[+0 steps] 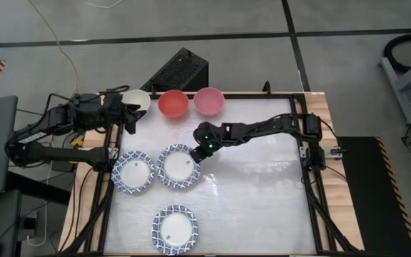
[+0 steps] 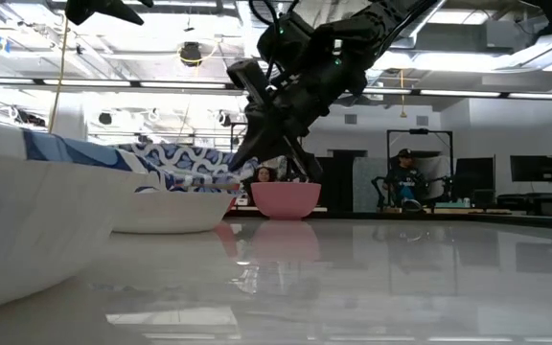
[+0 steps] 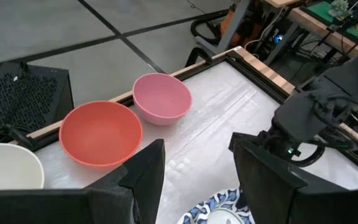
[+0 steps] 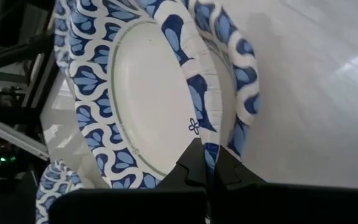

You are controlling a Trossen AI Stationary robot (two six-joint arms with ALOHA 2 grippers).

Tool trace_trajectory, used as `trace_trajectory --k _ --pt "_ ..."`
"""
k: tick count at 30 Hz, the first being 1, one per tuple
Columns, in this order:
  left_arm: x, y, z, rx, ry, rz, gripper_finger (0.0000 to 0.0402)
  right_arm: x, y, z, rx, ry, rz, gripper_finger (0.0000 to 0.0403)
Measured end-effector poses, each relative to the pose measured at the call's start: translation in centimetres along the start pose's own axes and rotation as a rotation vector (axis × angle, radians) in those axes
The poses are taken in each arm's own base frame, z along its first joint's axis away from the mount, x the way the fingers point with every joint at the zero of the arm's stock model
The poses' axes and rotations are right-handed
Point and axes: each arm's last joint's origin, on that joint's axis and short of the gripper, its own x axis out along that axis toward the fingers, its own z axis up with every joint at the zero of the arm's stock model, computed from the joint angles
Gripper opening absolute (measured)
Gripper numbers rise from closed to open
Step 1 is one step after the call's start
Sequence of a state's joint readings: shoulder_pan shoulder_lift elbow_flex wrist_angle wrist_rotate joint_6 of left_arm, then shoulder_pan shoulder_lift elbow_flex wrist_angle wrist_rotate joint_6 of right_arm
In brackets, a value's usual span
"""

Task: Nest bowls inside each other by size order
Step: Stack the white patterned bowl on top of the white patterned bowl

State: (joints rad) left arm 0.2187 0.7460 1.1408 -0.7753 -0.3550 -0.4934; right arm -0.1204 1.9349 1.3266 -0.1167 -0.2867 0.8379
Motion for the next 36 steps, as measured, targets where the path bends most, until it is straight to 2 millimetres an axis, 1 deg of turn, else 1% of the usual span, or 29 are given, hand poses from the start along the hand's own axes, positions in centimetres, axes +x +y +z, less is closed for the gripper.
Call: trace_trajectory --k 3,8,14,17,24,28,31,36 --pt "0.0 0.0 0.0 0.003 -0.001 0.000 0.0180 0.1 -0.1 -0.1 0.000 0.004 -0.001 0.0011" --pt "0.0 0.0 0.0 0.009 -0.001 0.000 0.0180 0.1 -0.2 0.0 0.003 0.004 -0.008 0.0030" --pt "0.0 0.0 0.0 0.009 -0.001 0.000 0.0180 0.1 -0.2 0.0 -0.029 -0.009 -0.018 0.0062" --pt "0.0 0.0 0.0 0.008 -0.001 0.000 0.0180 0.1 -0.1 0.0 -0.034 -0.012 -0.015 0.0088" --pt "0.0 0.0 0.0 0.008 -0.001 0.000 0.0180 0.1 0.2 0.4 -0.046 -0.047 0.020 0.0168" --pt "0.0 0.0 0.0 0.008 0.000 0.000 0.0180 -0.1 0.2 0.7 -0.040 -0.045 0.010 0.0198" --pt "0.0 0.0 0.0 0.009 0.003 0.001 0.0180 -0.3 0.2 1.0 -0.040 -0.038 -0.005 0.0206" --pt "0.0 0.0 0.0 0.009 0.003 0.002 0.0180 -0.9 0.7 1.7 -0.103 -0.029 -0.064 0.0202"
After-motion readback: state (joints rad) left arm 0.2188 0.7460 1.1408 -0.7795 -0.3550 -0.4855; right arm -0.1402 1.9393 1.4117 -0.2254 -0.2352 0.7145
